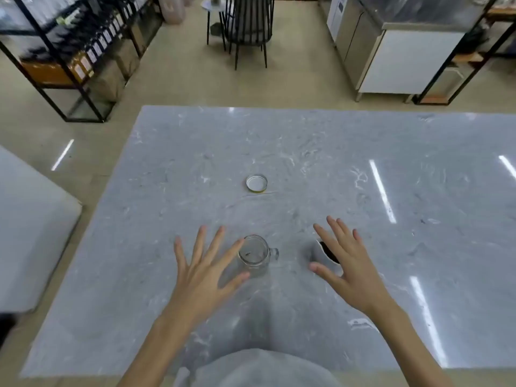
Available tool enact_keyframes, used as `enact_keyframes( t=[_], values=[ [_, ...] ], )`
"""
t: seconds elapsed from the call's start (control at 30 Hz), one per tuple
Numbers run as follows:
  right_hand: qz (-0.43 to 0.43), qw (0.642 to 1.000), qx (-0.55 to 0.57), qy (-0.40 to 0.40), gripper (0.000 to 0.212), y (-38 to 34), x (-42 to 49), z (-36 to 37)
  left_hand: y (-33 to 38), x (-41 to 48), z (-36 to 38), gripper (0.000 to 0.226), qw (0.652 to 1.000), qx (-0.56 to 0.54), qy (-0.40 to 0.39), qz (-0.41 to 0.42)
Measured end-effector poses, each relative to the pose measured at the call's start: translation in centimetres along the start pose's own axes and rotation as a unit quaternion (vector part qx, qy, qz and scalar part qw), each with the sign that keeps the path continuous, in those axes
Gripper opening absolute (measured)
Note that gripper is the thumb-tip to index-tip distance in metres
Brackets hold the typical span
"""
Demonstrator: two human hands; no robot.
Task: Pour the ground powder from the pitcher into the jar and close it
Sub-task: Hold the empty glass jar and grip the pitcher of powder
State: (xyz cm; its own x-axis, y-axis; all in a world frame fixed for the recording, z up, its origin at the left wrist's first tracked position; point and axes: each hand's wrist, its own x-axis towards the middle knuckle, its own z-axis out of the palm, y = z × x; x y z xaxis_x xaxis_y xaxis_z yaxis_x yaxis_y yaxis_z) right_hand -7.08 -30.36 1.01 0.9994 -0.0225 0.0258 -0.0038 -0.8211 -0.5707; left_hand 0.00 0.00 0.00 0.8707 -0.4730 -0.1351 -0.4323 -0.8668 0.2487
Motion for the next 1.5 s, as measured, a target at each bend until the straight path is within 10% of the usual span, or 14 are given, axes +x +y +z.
enact_keyframes(
  t=[0.53,0.67,1.1,1.5],
  values=[
    [0.035,0.995,0.061,-0.076,0.062,-2.2,2.9,3.7,-1.0,1.2,0.6,0.075,0.995,-0.069,-0.014,-0.065],
    [0.090,0.974,0.195,-0.065,0.047,-2.5,4.8,5.5,-0.4,1.7,1.9,0.056,0.949,-0.247,0.017,-0.194],
    [0.185,0.917,0.340,-0.099,0.061,-3.3,7.5,11.2,4.5,0.7,4.3,0.012,0.874,-0.424,-0.050,-0.232],
    [0.199,0.881,0.425,-0.060,0.059,-2.3,2.6,10.9,4.6,5.0,4.4,0.070,0.873,-0.431,-0.091,-0.211]
  ],
)
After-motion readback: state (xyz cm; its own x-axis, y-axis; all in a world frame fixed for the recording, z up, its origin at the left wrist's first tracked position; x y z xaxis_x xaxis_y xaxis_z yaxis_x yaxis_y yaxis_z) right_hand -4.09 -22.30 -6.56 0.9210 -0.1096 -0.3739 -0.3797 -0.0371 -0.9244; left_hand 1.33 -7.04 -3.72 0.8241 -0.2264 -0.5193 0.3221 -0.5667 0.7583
